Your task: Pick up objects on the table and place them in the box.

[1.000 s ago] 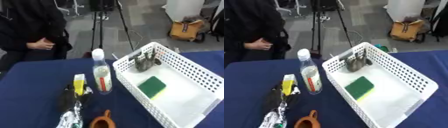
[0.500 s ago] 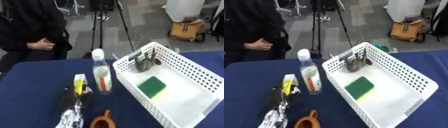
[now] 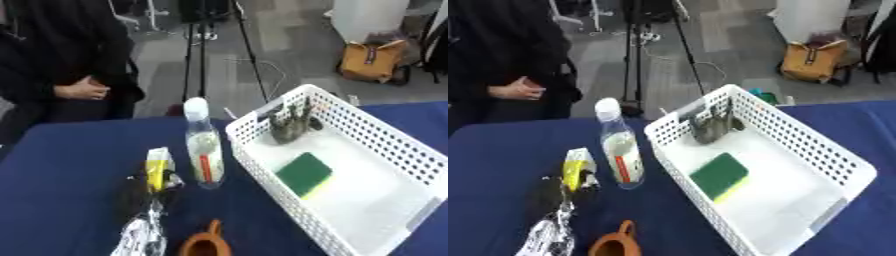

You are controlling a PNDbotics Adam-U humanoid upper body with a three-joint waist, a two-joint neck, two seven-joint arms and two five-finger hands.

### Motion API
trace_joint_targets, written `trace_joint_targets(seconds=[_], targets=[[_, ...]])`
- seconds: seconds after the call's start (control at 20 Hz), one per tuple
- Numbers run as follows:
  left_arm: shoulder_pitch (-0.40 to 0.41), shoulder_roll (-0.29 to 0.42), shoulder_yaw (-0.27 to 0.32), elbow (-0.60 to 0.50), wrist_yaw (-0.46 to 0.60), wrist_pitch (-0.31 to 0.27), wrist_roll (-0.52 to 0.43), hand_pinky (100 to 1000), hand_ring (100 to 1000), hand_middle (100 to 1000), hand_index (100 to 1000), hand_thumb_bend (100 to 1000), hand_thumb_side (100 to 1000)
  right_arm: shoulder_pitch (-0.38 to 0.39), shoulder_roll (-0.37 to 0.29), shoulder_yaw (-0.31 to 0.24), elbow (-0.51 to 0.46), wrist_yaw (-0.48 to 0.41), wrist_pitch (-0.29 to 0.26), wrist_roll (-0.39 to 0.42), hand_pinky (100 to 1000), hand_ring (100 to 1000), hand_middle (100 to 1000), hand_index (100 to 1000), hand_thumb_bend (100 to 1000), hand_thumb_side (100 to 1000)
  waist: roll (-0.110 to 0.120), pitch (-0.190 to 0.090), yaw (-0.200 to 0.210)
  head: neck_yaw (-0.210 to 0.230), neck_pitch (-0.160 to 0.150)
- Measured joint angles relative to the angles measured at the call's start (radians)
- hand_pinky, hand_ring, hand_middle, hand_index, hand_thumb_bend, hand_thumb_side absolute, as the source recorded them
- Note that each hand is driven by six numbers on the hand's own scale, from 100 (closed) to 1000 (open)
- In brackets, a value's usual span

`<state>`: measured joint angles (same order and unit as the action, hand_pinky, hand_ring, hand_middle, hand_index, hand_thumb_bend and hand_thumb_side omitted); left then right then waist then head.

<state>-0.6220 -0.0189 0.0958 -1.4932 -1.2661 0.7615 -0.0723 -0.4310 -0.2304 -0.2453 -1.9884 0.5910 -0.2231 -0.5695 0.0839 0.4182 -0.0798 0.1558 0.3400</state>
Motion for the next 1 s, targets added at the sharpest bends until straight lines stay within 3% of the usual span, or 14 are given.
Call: trace_joint_targets(seconds=[0.5,1.0], targets=[[0.008,-0.001,-0.006,-0.021,-0.142,-0.006,0.002,100,176,333,822,100,528,0.0,0.0,0.0,0.0,0.0,0.001,0.0,622,505,489,590,100,764,0.001,0.0,-0.005,-0.001,0.0],[0.016,-0.002,-0.005,-0.097,-0.266,-0.015,-0.056,100,153,292,734,100,544,0.0,0.004,0.0,0.0,-0.002,0.002,0.0,622,505,488,590,100,760,0.002,0.0,-0.004,-0.002,0.0]])
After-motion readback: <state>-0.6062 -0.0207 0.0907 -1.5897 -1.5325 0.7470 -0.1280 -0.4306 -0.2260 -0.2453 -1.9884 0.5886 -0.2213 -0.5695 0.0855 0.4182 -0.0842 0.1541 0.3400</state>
